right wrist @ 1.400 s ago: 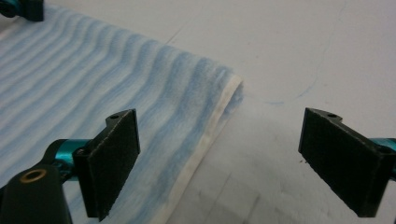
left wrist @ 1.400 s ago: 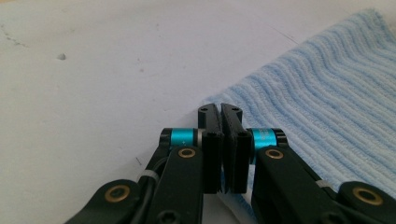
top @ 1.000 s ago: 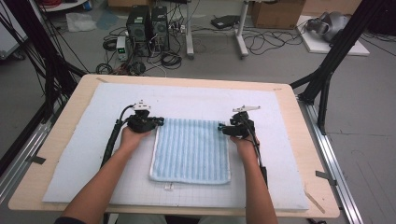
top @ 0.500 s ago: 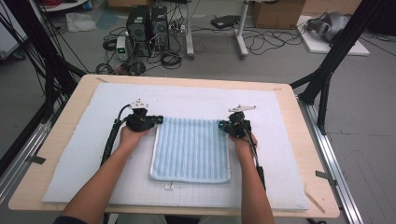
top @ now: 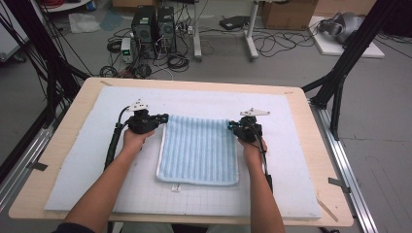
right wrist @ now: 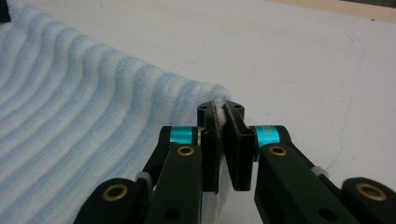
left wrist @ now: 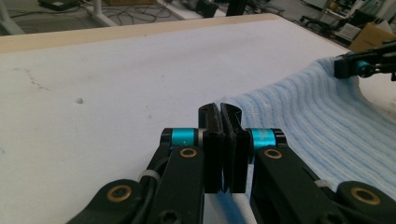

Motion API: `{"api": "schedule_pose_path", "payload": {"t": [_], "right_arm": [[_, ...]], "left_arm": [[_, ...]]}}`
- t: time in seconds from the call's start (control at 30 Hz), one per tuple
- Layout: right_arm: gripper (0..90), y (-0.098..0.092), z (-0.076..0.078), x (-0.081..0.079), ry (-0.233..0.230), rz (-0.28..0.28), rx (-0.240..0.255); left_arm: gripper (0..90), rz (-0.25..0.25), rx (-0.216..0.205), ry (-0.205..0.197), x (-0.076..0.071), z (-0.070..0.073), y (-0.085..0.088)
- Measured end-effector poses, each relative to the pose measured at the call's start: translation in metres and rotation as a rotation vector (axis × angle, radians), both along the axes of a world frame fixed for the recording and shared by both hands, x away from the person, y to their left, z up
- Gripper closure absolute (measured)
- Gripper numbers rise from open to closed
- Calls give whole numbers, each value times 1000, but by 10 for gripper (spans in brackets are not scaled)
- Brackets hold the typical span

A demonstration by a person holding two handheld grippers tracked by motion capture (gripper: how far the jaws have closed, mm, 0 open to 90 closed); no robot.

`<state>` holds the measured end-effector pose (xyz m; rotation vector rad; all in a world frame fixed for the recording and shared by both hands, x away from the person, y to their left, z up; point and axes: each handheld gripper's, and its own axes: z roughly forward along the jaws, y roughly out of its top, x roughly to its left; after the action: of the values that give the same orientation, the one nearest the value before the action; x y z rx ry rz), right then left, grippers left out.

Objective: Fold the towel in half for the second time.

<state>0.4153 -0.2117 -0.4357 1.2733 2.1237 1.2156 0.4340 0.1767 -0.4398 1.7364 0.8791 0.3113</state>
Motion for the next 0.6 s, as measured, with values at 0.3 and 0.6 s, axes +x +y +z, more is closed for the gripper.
{"api": "schedule_pose_path", "payload": {"t": [0.3,0.6], "right_arm": [[852,0,10,-15,-30,44,34],[852,-3,25,-37,-73,100,56]], "left_arm": [[874,-27,13,-24,-18,3,0],[873,-51,-2,-59,-44,5,5]]}}
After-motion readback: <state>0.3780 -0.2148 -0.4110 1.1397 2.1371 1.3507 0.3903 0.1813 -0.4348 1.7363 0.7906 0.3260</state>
